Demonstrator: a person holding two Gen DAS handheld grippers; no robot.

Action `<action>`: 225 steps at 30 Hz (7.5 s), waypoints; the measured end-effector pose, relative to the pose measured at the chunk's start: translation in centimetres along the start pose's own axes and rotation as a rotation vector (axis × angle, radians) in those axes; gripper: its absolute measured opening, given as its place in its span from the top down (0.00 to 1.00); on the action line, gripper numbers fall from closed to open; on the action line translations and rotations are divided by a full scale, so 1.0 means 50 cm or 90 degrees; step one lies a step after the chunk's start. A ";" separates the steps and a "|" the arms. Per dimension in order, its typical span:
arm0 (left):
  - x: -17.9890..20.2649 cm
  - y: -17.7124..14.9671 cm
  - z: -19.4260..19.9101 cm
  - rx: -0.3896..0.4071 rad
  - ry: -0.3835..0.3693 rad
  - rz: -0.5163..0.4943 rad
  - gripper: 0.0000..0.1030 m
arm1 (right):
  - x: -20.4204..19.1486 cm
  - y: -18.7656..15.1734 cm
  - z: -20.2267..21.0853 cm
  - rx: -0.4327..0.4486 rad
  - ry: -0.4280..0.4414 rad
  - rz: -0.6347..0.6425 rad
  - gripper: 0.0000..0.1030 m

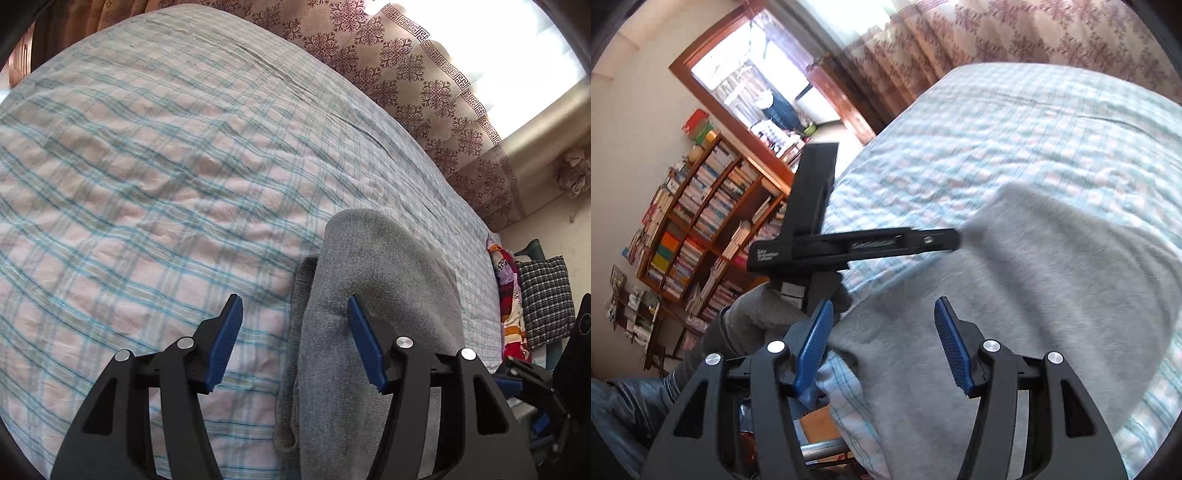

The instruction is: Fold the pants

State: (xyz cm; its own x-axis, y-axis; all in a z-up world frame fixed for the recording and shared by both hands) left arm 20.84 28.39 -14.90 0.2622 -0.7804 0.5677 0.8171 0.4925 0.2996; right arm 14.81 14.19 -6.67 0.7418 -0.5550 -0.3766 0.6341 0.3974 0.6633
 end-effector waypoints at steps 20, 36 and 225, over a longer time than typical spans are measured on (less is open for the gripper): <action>0.289 -0.350 0.016 -0.093 0.041 -0.285 0.22 | 0.451 -0.137 0.142 0.056 -0.151 -0.356 0.38; 0.261 -0.418 -0.034 -0.119 0.099 -0.356 0.20 | 0.369 0.019 0.047 0.045 -0.102 -0.200 0.83; 0.595 -0.280 -0.312 0.029 0.162 -0.452 0.09 | 0.480 -0.380 0.485 0.001 -0.497 -0.185 0.25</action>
State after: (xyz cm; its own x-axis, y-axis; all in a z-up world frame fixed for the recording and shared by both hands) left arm 25.20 -7.72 -14.17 -0.2044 -0.9783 0.0333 0.8135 -0.1508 0.5617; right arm 15.28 -24.40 -12.64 0.1840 -0.9827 0.0233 0.7759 0.1597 0.6103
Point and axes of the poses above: each gripper's, at about its wrist camera, not at the fingertips, and z roughly against the way its jaws point, x to its right, y to its top, the point moved 10 cm from there along -z, roughly the way its jaws point, and after that the axes turned 13 degrees about z, right-handed, at the moved point
